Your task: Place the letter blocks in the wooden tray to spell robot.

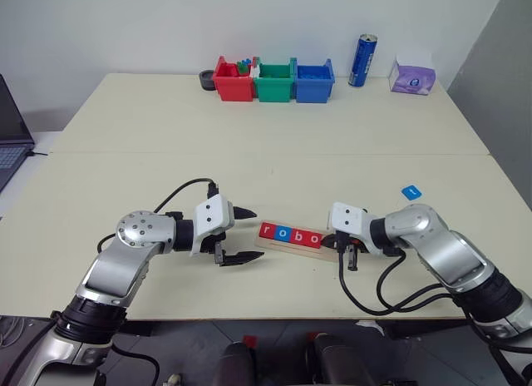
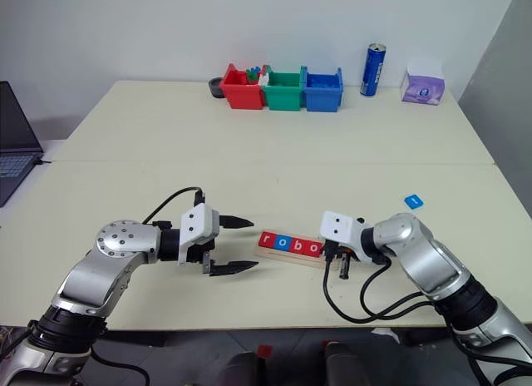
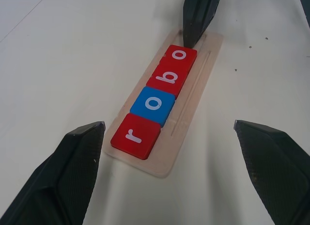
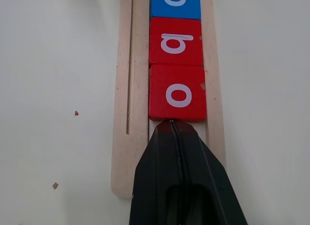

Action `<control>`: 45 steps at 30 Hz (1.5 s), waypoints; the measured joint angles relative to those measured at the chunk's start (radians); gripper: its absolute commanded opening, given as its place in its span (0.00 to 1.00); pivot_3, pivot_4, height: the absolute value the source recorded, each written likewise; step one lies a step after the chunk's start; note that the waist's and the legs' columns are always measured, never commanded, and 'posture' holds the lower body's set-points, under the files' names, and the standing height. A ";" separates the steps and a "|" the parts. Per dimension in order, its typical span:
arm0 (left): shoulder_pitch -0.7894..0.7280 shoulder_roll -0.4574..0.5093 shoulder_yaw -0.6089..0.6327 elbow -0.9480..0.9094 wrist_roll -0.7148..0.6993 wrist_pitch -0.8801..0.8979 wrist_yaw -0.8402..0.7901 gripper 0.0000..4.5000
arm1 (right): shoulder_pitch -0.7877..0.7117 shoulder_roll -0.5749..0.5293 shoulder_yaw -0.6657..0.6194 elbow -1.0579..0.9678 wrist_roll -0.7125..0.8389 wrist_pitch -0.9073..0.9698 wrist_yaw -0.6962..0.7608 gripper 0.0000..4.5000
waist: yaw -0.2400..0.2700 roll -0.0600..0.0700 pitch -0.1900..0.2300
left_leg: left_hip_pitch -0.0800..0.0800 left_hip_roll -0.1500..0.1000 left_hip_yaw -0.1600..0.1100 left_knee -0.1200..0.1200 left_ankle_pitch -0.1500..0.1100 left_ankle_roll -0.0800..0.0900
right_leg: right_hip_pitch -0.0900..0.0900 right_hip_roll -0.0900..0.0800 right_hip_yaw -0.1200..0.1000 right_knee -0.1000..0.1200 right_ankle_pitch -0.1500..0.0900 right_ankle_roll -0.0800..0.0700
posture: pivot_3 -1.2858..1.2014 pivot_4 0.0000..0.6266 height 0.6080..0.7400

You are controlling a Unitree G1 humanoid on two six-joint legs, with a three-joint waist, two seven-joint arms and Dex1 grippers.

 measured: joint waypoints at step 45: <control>-0.006 0.004 0.012 0.002 0.000 -0.011 -0.019 1.00 | 0.209 -0.052 -0.056 -0.166 0.021 -0.034 -0.098 0.00 | 0.000 0.000 0.000 | 0.000 0.000 0.000 0.000 0.000 0.000 | 0.000 0.000 0.000 0.001 0.000 0.000 | 0.52 0.24 1.00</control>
